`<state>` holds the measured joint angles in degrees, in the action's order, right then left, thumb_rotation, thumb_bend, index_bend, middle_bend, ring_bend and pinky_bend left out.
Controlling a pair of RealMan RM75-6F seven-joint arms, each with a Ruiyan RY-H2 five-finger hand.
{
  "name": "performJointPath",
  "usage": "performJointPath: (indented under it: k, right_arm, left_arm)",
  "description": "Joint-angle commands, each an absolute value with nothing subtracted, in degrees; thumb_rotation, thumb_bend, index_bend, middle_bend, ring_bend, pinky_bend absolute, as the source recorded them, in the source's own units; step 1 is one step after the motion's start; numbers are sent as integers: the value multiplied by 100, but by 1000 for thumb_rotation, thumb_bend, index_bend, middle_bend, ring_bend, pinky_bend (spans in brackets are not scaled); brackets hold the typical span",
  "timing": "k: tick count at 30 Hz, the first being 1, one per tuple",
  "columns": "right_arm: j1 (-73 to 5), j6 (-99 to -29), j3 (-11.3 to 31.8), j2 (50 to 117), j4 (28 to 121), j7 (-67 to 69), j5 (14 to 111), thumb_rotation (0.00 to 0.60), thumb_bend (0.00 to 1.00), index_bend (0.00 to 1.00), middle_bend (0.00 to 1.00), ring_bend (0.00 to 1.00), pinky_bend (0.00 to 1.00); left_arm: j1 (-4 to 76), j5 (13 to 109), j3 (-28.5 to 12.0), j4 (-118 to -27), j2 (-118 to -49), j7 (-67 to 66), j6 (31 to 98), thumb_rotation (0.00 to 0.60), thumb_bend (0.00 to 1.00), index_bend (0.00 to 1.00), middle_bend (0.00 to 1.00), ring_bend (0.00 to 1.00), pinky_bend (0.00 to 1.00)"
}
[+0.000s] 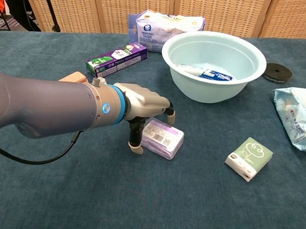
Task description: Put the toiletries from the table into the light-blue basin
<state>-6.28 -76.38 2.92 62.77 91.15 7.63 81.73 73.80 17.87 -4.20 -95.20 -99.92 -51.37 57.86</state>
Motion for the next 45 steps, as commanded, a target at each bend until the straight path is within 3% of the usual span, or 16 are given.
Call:
performJointPath:
  k: [1,9,13,21,32,45]
  right_arm:
    - [-633,-7623,300,6282,9090,795,8154,600,208,124,0,0,0]
    - [-648,-7591,296,6291,9057,836,8153,600,208,124,0,0,0]
    - [-650,-7585,293,6292,9057,833,8152,600,208,124,0,0,0]
    - [-655,-7585,277,6298,9084,786,8175,600,208,124,0,0,0]
    - [-660,-7586,267,6314,9101,762,8189,600,208,123,0,0,0]
    - [-667,-7520,313,6273,9033,964,8071,600,208,124,0,0,0]
  left_arm:
    - [7351,2031,-419,-9259,-10224,-5076,5781,600,223,253,4,42,107]
    - [6993,3339,-277,-8560,-10716,-4666,6122,600,319,625,286,293,297]
    - [6829,3819,-243,-8352,-10799,-4527,6249,600,355,726,359,358,336]
    - [6659,4121,-572,-8607,-10518,-4479,6315,600,364,747,381,375,344]
    - [6636,4647,-1568,-9163,-10012,-4005,6602,600,364,751,387,379,345]
    - [7111,5301,-1963,-6701,-10927,-3619,6315,600,354,751,387,379,345]
